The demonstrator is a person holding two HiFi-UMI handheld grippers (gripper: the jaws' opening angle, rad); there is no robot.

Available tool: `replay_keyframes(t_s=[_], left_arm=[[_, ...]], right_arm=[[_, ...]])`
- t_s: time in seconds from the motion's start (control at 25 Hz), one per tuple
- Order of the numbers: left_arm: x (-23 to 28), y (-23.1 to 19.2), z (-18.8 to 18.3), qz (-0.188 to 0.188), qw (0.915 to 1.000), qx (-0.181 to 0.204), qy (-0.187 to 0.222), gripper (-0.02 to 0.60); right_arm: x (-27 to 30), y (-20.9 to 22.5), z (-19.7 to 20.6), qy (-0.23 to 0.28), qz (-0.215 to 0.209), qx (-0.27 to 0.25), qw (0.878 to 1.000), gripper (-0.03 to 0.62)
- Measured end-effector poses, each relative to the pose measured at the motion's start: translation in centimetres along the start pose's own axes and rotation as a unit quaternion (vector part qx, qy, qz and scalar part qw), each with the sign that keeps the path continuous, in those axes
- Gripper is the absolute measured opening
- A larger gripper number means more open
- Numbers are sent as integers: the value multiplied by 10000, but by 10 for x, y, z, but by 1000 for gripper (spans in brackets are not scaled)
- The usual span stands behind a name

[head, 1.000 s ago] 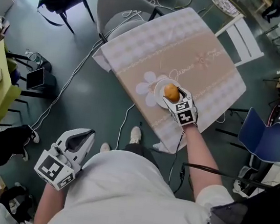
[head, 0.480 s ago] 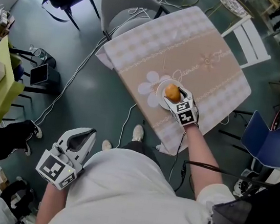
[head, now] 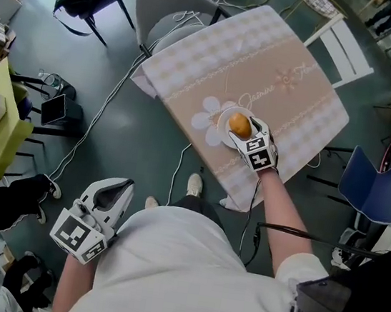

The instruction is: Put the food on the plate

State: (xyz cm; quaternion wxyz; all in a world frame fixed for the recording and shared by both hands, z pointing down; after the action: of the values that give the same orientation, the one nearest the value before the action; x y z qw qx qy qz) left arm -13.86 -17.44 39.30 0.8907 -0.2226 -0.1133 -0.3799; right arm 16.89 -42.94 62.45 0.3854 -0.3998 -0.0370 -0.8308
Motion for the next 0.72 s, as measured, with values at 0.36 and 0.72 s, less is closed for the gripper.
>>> replay_keyframes(t_s=[0.36, 0.72], left_arm=[[-21, -2, 9, 203, 9997, 95, 26, 9], [-50, 4, 27, 625, 9972, 415, -37, 9]], right_arm=[[-36, -7, -9, 51, 434, 144, 9989, 350], [-111, -49, -20, 124, 960, 224, 9951, 189]])
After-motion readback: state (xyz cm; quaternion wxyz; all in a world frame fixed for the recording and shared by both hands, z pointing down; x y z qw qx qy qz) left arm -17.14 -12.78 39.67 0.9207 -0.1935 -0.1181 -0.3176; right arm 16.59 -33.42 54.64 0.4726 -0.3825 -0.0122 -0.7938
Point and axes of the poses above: the fingertips, and each gripper's own axes: x forward along the fingers, y to its right, z out of its underside, the point moved 8 cm from there along -x, backward along the fingers, and after that the axes turned 10 degrees about z, right-handed, at the moved point
